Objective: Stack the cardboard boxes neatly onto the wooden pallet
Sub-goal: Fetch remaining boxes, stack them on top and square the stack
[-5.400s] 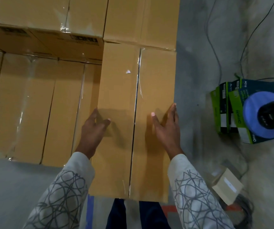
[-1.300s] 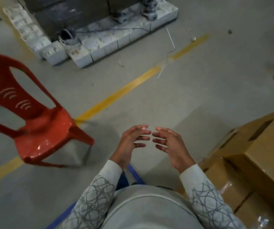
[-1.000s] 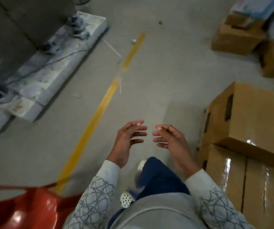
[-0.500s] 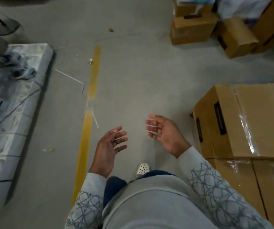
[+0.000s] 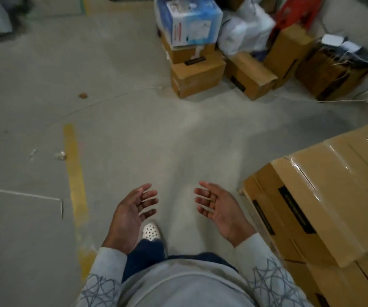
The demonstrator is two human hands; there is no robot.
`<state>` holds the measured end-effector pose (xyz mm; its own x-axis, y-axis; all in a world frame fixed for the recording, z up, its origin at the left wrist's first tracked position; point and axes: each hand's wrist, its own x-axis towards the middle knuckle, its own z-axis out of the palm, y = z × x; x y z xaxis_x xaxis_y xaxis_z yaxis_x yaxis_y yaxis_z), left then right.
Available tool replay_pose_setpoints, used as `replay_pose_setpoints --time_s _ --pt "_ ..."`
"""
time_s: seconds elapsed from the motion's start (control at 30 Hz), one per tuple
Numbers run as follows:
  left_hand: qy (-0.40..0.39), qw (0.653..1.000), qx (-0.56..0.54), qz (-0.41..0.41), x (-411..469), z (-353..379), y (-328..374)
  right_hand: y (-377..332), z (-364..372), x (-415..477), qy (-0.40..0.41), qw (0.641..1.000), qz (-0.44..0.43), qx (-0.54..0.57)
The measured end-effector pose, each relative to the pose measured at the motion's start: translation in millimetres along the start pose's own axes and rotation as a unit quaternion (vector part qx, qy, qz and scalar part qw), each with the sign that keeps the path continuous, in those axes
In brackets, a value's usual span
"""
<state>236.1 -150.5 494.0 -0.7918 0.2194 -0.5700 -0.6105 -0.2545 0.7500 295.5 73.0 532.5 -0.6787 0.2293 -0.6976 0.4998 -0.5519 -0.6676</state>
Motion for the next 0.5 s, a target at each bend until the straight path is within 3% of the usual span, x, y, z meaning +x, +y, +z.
replay_pose_setpoints --time_s 0.27,0.5 --pt "-0.164 0.977 0.126 -0.049 163.9 63.1 140.2 -90.5 79.3 78.0 0.102 0.991 -0.047 0.079" --pt "-0.171 0.973 0.130 -0.082 304.2 103.0 199.4 -165.5 103.4 209.2 0.152 0.977 -0.029 0.144"
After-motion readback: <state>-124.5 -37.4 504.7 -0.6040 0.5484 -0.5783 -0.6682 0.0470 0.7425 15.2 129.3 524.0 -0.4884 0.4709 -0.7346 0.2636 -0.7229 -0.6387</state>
